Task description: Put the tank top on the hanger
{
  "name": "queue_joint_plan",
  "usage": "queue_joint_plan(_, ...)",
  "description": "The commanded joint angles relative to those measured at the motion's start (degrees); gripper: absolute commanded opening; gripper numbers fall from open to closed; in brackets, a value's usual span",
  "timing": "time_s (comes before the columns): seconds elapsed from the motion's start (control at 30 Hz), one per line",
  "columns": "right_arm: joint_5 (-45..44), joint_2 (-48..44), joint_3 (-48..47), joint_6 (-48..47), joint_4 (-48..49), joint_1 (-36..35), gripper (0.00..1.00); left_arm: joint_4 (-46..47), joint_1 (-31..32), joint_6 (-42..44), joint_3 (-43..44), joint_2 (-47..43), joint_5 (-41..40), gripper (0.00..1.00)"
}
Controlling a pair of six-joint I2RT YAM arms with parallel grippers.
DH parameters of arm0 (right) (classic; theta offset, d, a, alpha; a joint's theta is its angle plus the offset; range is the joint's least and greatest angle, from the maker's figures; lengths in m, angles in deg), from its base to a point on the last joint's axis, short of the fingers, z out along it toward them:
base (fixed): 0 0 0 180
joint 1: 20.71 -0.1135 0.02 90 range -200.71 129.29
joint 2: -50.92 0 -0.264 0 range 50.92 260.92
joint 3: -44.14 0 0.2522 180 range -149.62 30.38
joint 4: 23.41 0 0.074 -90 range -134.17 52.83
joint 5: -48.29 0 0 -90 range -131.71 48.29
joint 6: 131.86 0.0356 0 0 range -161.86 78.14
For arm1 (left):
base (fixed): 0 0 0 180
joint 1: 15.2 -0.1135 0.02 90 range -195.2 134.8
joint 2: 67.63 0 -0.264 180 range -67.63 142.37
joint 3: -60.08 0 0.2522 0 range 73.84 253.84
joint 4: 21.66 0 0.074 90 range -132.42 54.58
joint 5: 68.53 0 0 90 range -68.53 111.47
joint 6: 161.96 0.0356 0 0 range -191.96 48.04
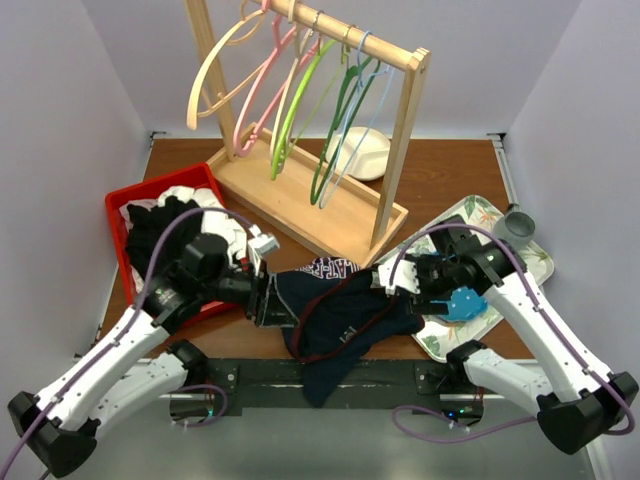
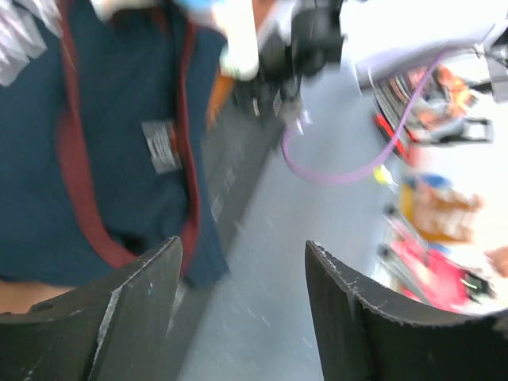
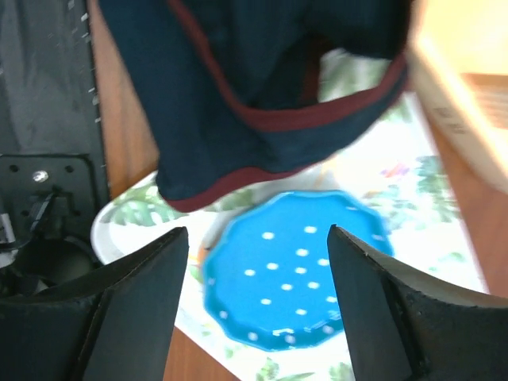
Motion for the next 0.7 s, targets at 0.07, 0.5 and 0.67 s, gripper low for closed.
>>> queue_joint_plan(0.07, 4.65, 0.74, -6.47, 9.92, 5.96, 0.24, 0.76, 0.45, 0.07, 7.87, 12.3, -1.28, -10.74, 0.7)
queue_joint_plan(0.5, 22.39, 2.68, 0.38, 39.64, 32.87, 12.27, 0.78, 12.32, 0.07, 6.74, 43.32, 14.79, -26.93, 0.79)
queue_joint_plan(0.67, 28.91, 2.24, 6.52, 43.17, 39.2, 17.64, 0.78, 14.87, 0.16, -0.28, 54.93, 24.53, -24.99, 0.79)
